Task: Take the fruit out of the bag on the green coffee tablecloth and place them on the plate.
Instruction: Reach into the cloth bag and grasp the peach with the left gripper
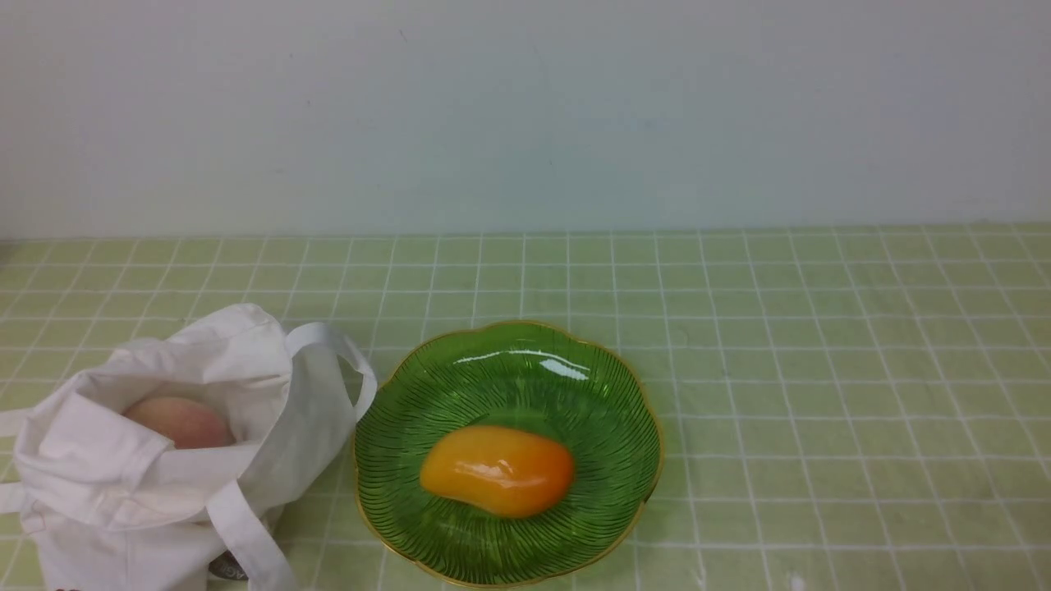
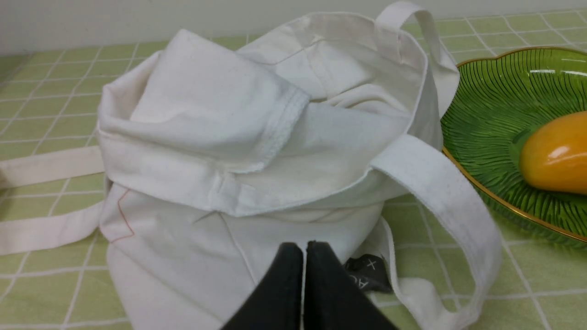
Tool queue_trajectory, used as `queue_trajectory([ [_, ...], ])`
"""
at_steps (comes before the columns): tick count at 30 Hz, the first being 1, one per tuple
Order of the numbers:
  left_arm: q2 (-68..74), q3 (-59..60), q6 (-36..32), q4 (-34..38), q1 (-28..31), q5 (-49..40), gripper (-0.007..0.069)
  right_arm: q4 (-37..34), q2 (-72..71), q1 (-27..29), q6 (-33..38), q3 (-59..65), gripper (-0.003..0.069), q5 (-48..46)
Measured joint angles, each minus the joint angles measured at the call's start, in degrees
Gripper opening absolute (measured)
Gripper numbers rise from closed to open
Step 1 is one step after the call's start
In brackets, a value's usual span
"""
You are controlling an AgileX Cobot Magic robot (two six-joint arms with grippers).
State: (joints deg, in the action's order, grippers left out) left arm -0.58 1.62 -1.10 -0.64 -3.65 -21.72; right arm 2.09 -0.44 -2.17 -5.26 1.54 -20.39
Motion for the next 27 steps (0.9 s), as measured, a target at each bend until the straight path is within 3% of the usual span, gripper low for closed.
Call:
queue_trajectory([
  [15, 0.0, 0.0, 0.3, 2.7, 0.0, -0.1, -0.0008, 0.0, 0.0, 0.0, 0.0, 0.0, -0.0015, 0.0],
  [17, 0.0, 0.0, 1.9, 7.2, 0.0, -0.1, -0.0008, 0.0, 0.0, 0.0, 0.0, 0.0, -0.0015, 0.0],
  [23, 0.0, 0.0, 13.2, 35.4, 0.0, -0.4, -0.0008, 0.0, 0.0, 0.0, 0.0, 0.0, -0.0015, 0.0],
  [27, 0.0, 0.0, 14.7, 47.4, 0.0, 0.8, -0.0008, 0.0, 0.0, 0.0, 0.0, 0.0, -0.0015, 0.0],
])
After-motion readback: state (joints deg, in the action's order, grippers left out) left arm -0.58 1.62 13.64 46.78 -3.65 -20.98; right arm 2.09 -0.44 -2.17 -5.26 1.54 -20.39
